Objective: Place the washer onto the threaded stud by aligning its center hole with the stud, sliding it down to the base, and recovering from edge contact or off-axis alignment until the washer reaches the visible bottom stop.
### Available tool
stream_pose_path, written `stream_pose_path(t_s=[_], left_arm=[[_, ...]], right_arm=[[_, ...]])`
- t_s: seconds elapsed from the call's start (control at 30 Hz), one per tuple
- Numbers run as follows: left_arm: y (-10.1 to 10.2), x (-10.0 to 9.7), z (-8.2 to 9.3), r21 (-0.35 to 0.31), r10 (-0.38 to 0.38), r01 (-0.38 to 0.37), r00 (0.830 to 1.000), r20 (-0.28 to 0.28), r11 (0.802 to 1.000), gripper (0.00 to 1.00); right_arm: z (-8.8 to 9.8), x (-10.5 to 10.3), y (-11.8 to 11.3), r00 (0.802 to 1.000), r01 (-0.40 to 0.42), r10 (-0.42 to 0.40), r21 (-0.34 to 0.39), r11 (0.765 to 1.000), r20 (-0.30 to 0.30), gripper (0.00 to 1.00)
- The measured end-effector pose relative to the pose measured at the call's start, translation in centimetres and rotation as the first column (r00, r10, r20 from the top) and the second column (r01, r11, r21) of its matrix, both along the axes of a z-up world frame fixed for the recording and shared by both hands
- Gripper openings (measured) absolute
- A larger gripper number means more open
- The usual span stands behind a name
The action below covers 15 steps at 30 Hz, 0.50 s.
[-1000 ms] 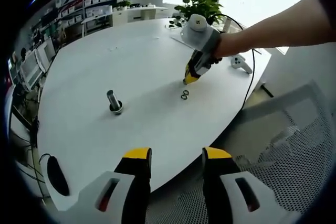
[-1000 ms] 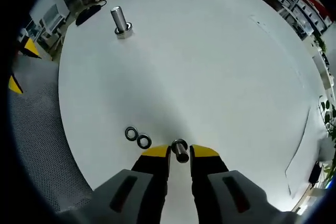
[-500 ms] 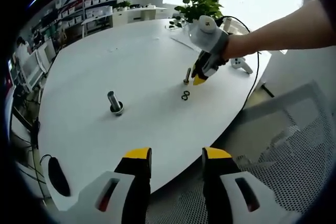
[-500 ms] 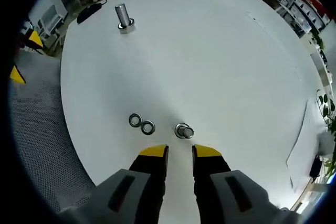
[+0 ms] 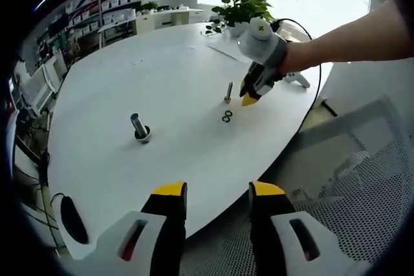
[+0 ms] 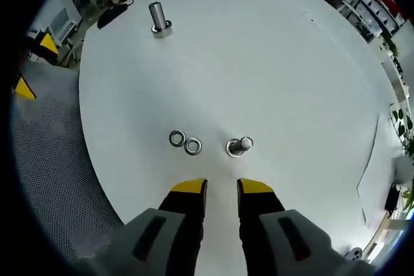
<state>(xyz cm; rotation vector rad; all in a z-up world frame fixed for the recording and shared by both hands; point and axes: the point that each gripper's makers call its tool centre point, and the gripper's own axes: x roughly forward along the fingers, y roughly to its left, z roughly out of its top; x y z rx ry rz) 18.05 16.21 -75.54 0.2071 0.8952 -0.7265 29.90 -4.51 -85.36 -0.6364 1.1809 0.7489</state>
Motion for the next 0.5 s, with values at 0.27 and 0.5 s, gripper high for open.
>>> stream_pose_path(t_s=[0.27,0.5], left_arm=[[-0.1,0.0,0.1,0.0,-0.004,0.004,1.0,0.006,1.0,0.37],[0.0,0.2,0.2,0.001,-0.001,0.001,1.0,0.016,1.0,0.36]], right_arm=[[0.0,-0.6,0.5,1.0,0.001,-0.001,0.004,1.0,-0.006,0.21],[-0.2,-1.5,1.8,1.0,-0.011,0.012,0.016,1.0,-0.022,0.21]])
